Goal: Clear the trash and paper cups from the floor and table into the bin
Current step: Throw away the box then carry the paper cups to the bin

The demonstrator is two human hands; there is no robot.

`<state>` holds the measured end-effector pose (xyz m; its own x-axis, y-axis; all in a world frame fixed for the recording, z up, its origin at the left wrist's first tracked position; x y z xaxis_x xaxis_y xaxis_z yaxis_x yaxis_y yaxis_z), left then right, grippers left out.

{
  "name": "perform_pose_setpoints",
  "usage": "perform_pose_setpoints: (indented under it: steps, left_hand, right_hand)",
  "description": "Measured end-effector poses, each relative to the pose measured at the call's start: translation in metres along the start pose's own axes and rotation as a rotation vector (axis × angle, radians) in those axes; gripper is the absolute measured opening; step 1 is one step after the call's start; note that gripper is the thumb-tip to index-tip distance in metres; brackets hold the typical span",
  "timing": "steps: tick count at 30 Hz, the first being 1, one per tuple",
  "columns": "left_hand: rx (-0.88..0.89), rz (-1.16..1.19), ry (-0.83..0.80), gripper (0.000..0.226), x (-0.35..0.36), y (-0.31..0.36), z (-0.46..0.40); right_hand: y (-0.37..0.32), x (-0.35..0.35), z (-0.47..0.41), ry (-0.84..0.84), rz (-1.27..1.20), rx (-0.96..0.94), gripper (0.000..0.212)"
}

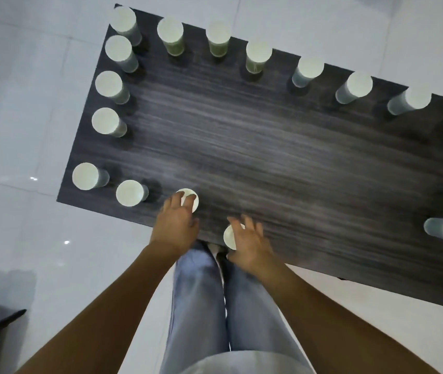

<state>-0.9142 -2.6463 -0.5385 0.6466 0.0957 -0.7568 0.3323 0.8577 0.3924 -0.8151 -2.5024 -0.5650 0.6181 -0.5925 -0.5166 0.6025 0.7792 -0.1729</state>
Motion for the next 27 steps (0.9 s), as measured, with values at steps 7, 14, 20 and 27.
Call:
perform_pose_setpoints:
  steps: [7,14,20,27]
  left_hand:
    - [0.034,-0.131,-0.101,0.065,0.041,-0.025,-0.051]
    - [0.097,-0.14,-0.141,0.057,0.058,-0.045,-0.061]
    - [0.14,-0.07,-0.149,0.056,0.026,-0.035,-0.05]
    - [0.216,-0.069,-0.136,0.057,-0.048,0.013,-0.033]
  right_hand:
    - [0.001,0.041,-0.046,0.011,0.039,0.083,0.081]
    - [0.0,0.056,-0.058,0.067,-0.031,0.119,0.07]
    - [-0.006,0.022,-0.042,0.12,-0.124,0.156,0.065]
    - [-0.009,-0.056,0.013,0.23,-0.25,0.161,0.052]
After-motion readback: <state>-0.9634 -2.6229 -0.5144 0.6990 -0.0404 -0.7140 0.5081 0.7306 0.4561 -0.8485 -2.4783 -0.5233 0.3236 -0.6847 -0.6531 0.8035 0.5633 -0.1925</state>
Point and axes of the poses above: each hand's wrist, its own z-axis away from the middle knuckle, its own x-axis out of the palm, y = z × x, the point moved 3 cm from there along -z, towards the middle knuckle, and after that the axes turned 10 degrees about x, right-handed, at the moved point
